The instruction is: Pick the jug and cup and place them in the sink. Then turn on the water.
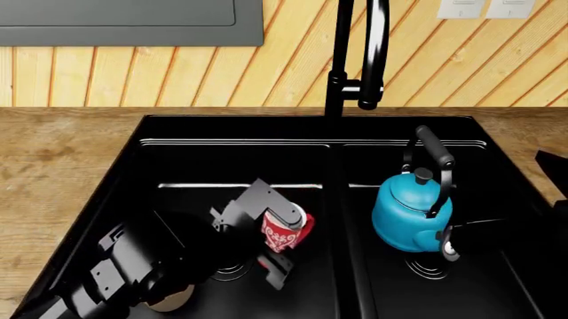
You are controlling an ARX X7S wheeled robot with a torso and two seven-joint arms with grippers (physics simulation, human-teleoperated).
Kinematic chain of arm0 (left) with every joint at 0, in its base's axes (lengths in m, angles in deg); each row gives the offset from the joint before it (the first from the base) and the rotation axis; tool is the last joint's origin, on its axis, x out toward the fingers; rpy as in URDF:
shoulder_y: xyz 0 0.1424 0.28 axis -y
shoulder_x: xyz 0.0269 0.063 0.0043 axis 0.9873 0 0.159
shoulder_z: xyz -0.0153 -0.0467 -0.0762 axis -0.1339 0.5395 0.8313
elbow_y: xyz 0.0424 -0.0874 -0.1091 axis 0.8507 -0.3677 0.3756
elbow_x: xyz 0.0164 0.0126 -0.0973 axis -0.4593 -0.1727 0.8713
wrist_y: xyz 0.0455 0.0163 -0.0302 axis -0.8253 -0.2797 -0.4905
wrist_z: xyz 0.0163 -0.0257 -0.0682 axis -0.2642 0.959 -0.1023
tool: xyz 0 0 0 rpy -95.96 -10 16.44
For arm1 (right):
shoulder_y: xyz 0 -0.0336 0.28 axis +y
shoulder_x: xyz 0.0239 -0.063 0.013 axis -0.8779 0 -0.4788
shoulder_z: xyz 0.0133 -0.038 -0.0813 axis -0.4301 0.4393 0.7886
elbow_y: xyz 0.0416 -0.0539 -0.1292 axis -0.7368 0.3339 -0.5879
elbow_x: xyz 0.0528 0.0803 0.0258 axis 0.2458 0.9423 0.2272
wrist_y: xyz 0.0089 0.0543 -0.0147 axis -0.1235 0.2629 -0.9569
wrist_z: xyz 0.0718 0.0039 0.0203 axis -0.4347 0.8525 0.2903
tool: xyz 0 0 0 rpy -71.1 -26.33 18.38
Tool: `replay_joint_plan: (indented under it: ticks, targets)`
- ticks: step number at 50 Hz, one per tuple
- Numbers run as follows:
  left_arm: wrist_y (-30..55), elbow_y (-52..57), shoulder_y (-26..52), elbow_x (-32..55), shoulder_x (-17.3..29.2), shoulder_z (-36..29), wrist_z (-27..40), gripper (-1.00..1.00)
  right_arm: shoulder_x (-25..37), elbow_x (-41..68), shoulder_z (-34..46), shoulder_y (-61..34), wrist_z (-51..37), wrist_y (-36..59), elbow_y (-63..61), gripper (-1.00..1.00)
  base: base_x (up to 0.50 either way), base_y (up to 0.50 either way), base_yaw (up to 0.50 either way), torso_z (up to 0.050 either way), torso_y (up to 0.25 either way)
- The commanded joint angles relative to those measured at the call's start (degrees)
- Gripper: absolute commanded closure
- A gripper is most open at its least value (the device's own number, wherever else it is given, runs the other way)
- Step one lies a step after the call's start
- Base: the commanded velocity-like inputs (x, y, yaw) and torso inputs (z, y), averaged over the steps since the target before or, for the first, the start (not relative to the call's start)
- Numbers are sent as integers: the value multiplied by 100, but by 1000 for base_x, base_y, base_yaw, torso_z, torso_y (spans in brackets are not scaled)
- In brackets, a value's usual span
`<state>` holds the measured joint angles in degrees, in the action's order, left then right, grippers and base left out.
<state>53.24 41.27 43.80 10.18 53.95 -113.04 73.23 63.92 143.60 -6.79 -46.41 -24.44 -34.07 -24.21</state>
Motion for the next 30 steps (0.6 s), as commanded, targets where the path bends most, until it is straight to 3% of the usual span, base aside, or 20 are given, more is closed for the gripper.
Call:
replay_joint_plan:
  ticks: [1,30]
  targets:
    - [113,-8,-2,151,46,-60,8,-100,1,-47,12,49,16,-33,12,-100,0,0,0,0,0]
    - [326,312,157,391,374,69,6,-100,1,31,-117,18,109,76,55,-100,0,0,0,0,0]
